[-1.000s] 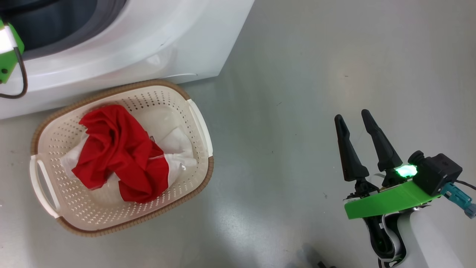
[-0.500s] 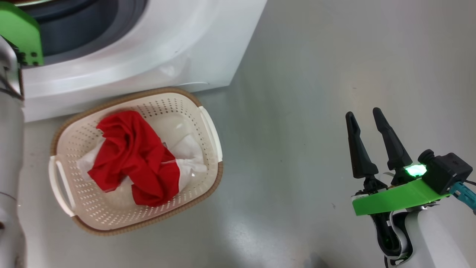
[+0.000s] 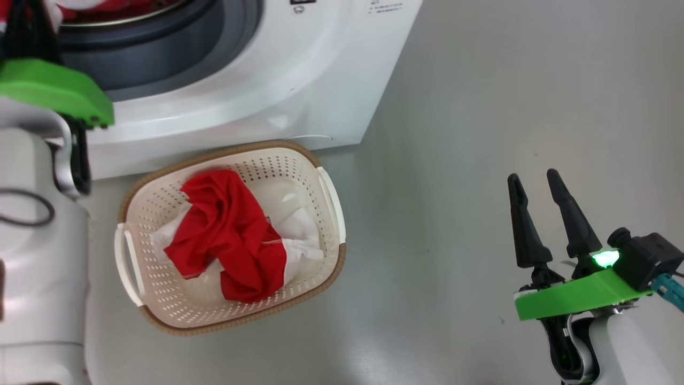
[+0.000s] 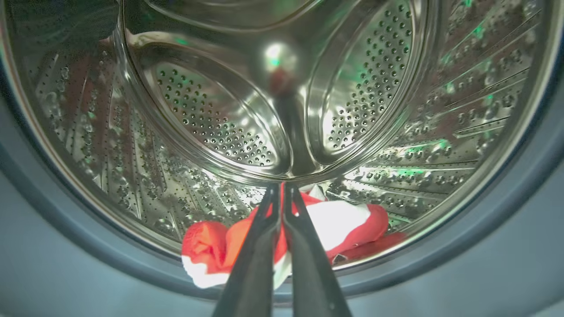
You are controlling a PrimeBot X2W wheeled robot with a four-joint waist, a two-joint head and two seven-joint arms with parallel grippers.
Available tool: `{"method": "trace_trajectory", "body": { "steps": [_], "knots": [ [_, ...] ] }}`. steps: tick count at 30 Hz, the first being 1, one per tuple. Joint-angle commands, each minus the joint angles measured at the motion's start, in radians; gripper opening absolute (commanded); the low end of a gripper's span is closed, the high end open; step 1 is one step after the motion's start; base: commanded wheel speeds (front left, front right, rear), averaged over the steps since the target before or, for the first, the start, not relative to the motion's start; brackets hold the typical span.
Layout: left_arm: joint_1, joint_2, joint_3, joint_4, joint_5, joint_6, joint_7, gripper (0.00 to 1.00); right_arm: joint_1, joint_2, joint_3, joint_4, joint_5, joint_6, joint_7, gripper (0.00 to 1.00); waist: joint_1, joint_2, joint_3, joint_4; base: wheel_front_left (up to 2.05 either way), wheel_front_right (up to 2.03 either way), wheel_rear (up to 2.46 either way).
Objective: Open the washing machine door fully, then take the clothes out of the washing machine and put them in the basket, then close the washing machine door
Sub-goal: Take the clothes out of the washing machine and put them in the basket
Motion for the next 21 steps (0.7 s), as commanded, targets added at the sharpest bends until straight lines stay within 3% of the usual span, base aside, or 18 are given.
{"method": "trace_trajectory", "body": {
  "steps": [1,12,21],
  "knots": [
    [0.032,0.032,0.028,-0.054,-0.008,-0.008,-0.012,0.0,0.023,-0.007,0.016,-0.02,-0.023,0.007,-0.006,1.0,0.0,0.0,-0.016,0.015,0.0,0.0,0.0],
    [0.312,-0.09,0.148,-0.395,-0.015,-0.077,-0.012,0.0,0.048,-0.007,-0.002,-0.023,-0.036,0.007,-0.006,1.0,0.0,0.0,-0.041,0.057,0.0,0.0,0.0],
    [0.437,-0.119,0.17,-0.559,-0.02,-0.106,-0.012,0.0,0.057,-0.007,-0.003,-0.022,-0.047,0.007,-0.006,1.0,0.0,0.0,-0.05,0.074,0.0,0.0,0.0]
  ]
}}
